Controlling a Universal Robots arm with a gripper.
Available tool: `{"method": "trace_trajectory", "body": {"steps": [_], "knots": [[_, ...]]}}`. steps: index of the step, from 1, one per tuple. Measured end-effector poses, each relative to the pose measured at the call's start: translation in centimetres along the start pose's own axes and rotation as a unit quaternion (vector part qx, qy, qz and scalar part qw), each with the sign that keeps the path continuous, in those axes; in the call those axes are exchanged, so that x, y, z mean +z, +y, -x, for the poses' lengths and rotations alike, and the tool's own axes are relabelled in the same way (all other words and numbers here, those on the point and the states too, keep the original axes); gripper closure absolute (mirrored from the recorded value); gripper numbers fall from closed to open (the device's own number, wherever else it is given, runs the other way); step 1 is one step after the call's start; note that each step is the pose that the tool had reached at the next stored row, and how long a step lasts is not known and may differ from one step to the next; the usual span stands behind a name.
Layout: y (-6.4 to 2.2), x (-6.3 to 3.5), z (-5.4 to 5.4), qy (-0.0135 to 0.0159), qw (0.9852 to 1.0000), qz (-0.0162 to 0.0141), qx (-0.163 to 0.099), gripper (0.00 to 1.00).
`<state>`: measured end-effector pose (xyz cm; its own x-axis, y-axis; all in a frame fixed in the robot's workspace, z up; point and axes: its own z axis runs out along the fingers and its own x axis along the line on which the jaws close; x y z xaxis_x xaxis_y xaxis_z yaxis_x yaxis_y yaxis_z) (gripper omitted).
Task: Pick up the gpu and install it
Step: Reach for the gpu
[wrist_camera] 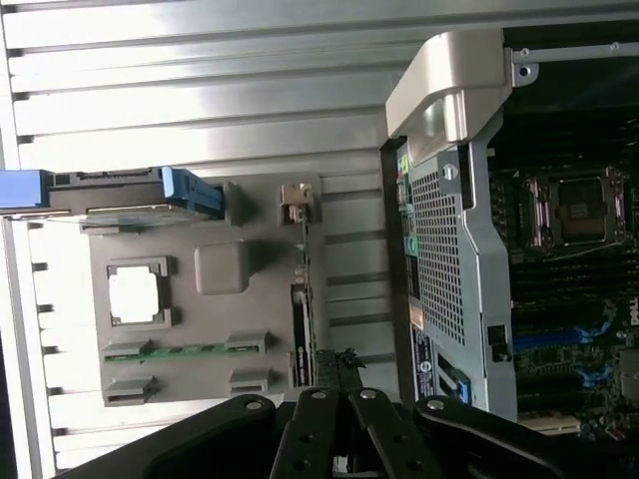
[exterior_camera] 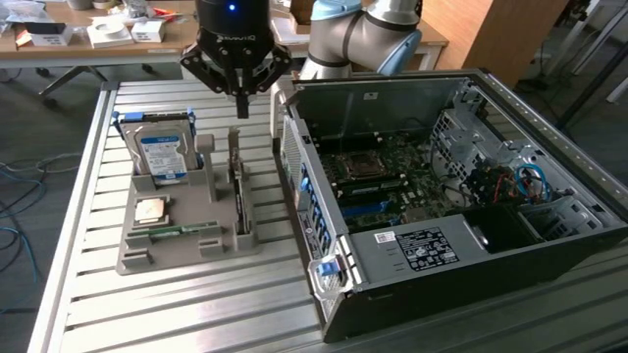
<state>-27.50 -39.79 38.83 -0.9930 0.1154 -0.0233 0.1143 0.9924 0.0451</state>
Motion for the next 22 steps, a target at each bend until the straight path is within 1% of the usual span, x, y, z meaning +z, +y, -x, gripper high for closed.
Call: {"method": "trace_trajectory", "body": {"steps": [8,15,22], "knots": [[-0.1,-0.01,-0.9,0.0,1.0,0.0,0.001,0.89],[-0.21,0.01,-2.0,-0.0001,1.0,-0.0001,0.003,0.89],[-0.25,0.04,-2.3,-0.0001,1.0,0.0,0.003,0.89]]}}
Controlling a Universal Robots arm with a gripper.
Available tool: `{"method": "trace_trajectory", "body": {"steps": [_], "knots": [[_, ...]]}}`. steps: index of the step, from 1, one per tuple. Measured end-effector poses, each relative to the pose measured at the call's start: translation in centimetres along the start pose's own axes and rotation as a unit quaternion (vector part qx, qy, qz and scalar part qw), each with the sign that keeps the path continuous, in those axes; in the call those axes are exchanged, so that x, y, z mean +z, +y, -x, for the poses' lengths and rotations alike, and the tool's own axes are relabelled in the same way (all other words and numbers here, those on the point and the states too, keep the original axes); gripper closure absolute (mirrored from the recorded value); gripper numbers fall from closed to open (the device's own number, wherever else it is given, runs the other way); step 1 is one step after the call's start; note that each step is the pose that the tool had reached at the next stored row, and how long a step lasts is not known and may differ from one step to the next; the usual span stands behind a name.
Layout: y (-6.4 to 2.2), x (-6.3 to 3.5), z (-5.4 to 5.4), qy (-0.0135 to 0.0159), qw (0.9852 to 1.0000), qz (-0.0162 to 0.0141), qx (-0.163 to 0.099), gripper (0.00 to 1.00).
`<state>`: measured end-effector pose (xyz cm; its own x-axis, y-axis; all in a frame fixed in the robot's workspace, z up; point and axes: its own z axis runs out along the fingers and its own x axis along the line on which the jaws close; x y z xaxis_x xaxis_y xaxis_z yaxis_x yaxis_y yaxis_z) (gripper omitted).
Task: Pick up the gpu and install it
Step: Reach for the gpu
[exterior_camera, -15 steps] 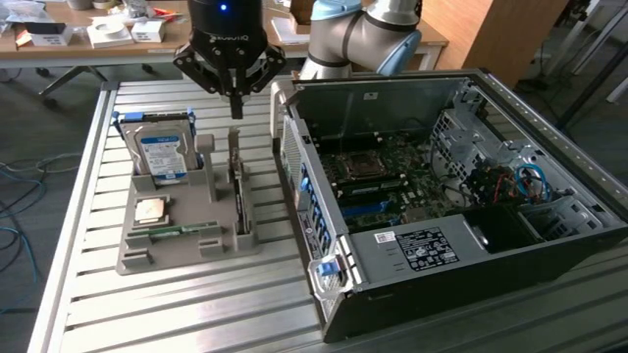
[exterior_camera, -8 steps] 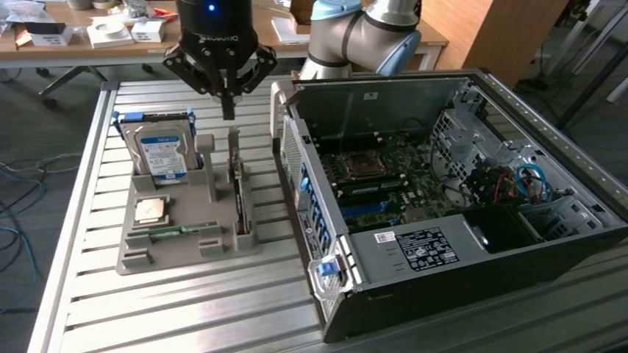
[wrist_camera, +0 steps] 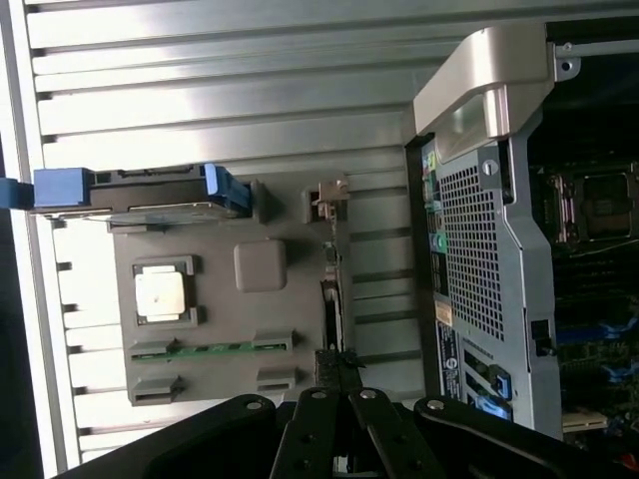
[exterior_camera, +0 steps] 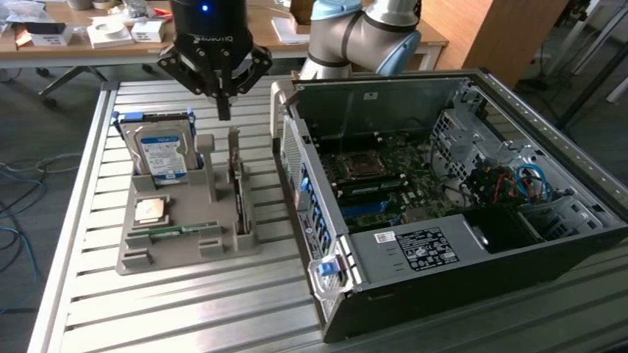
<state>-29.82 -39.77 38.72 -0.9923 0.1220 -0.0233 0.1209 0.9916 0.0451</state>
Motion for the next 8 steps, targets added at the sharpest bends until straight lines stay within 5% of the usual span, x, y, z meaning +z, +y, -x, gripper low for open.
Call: {"method": "trace_trajectory", "body": {"steps": [8], "knots": [[-0.03,0.05,-0.22,0.0,1.0,0.0,0.0,0.89]]}}
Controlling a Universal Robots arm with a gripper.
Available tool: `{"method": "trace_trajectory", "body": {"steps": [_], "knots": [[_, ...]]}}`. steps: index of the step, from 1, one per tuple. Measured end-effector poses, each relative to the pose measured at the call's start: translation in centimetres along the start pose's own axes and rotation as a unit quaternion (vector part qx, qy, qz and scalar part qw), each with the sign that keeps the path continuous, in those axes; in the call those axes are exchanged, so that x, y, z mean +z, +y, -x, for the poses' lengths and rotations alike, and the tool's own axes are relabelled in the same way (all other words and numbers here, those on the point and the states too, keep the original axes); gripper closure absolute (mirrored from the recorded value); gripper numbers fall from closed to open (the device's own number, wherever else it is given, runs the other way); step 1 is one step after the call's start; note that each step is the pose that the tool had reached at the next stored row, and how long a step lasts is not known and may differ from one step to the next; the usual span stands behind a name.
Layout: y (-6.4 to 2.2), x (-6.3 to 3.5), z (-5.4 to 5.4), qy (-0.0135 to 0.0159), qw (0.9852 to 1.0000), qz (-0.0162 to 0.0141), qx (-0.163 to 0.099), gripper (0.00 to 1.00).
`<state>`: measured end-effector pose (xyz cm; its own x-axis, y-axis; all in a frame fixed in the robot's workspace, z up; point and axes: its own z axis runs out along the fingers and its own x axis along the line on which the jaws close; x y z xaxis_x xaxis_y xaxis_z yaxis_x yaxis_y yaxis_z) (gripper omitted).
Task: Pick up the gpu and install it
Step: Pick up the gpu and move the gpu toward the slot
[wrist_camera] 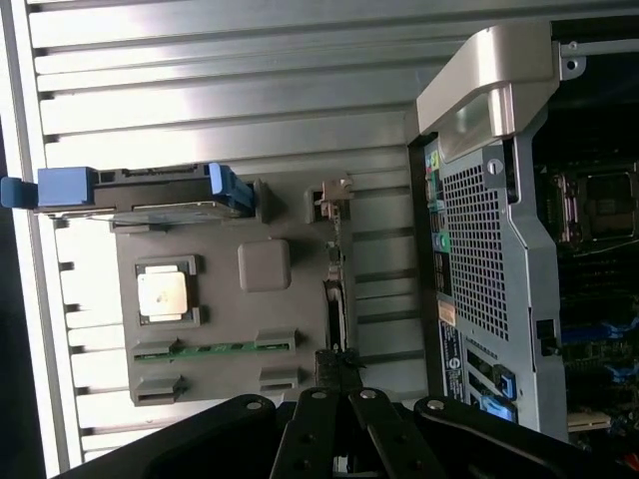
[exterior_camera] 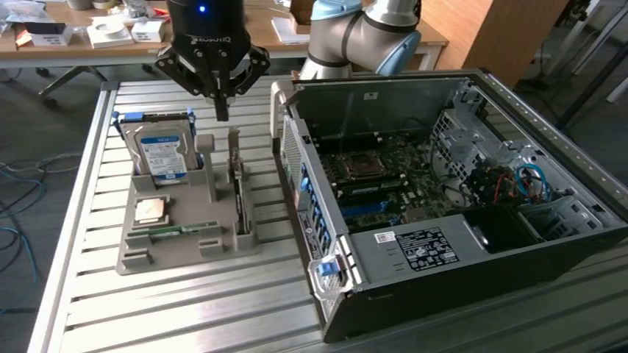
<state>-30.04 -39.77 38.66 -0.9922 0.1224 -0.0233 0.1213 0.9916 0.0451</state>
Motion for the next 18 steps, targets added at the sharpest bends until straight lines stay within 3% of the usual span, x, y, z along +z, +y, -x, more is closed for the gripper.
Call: {"method": "trace_trajectory", "body": {"steps": [12,14,17,18], "knots": [[0.0,0.0,0.0,0.0,1.0,0.0,0.0,0.89],[0.0,0.0,0.0,0.0,1.0,0.0,0.0,0.83],[0.0,0.0,0.0,0.0,1.0,0.0,0.0,0.65],[0.0,0.0,0.0,0.0,1.0,0.0,0.0,0.65]]}}
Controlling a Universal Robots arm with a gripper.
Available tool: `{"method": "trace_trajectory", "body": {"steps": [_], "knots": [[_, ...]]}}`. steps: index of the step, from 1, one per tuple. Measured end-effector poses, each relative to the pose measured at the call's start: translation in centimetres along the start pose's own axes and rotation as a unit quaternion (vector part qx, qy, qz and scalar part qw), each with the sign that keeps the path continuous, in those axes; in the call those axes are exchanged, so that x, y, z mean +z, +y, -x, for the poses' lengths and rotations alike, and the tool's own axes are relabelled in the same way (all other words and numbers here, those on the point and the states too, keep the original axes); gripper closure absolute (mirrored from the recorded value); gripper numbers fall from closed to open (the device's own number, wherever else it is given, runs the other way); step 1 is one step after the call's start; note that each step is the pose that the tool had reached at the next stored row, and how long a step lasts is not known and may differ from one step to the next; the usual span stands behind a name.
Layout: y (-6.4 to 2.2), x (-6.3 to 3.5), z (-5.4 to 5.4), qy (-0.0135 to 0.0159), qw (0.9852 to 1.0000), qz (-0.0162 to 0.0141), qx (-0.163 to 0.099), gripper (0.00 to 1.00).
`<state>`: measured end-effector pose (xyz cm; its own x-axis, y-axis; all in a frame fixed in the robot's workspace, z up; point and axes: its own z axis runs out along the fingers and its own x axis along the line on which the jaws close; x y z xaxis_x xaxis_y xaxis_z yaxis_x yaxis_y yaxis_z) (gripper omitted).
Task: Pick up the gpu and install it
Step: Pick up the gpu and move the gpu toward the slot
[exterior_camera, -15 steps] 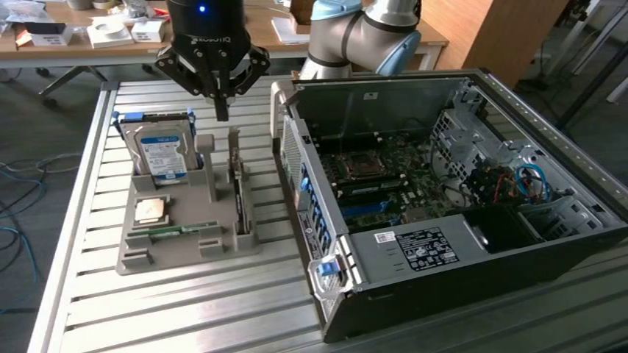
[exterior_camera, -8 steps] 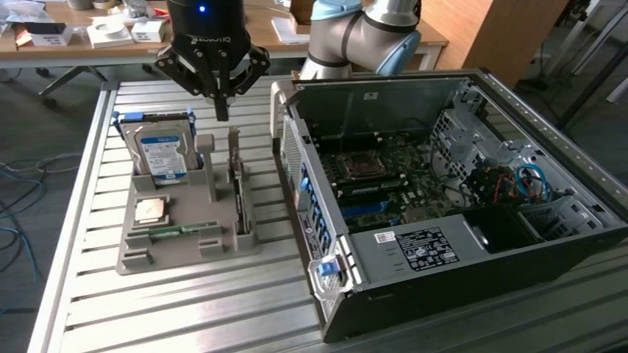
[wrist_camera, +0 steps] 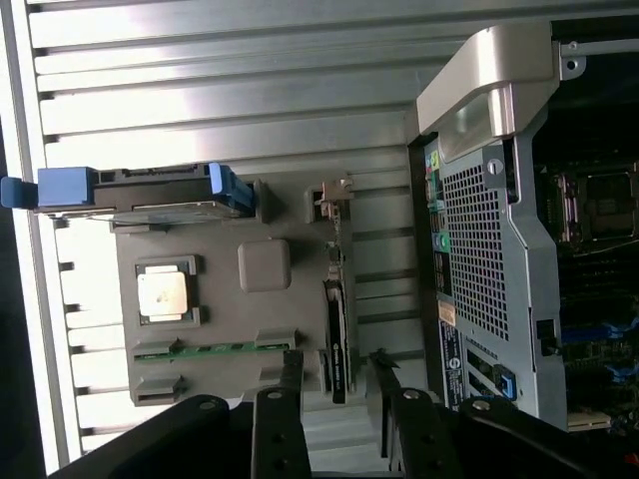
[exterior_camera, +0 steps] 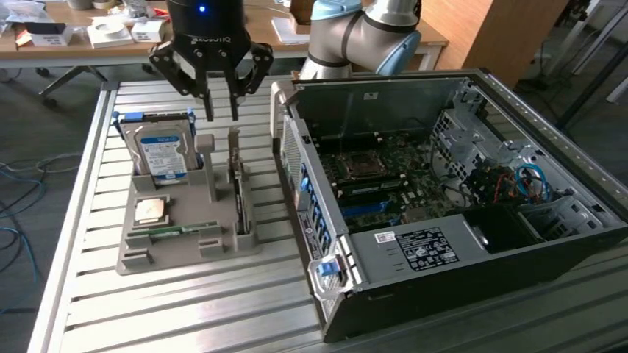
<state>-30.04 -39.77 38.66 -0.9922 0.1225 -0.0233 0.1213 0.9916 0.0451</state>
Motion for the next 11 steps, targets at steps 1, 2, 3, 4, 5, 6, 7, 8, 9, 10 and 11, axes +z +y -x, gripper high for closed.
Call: {"method": "trace_trajectory", "body": {"steps": [1,2,3,4,5,6,7,8,9,10,11], "knots": [[0.0,0.0,0.0,0.0,1.0,0.0,0.0,0.59],[0.0,0.0,0.0,0.0,1.0,0.0,0.0,0.59],[0.0,0.0,0.0,0.0,1.0,0.0,0.0,0.53],[0.0,0.0,0.0,0.0,1.0,0.0,0.0,0.53],[0.0,0.0,0.0,0.0,1.0,0.0,0.0,0.53],[0.0,0.01,0.0,0.0001,1.0,0.0,0.0,0.53],[0.0,0.06,0.0,0.0,1.0,0.0,0.0,0.53],[-0.01,0.13,0.0,0.0,1.0,0.0,0.0,0.53],[-0.01,0.23,-0.01,0.0,1.0,0.0,0.0,0.53],[-0.02,0.34,-0.01,0.0,1.0,0.0,0.0,0.53],[-0.02,0.45,-0.01,0.0,1.0,0.0,0.0,0.53]]}}
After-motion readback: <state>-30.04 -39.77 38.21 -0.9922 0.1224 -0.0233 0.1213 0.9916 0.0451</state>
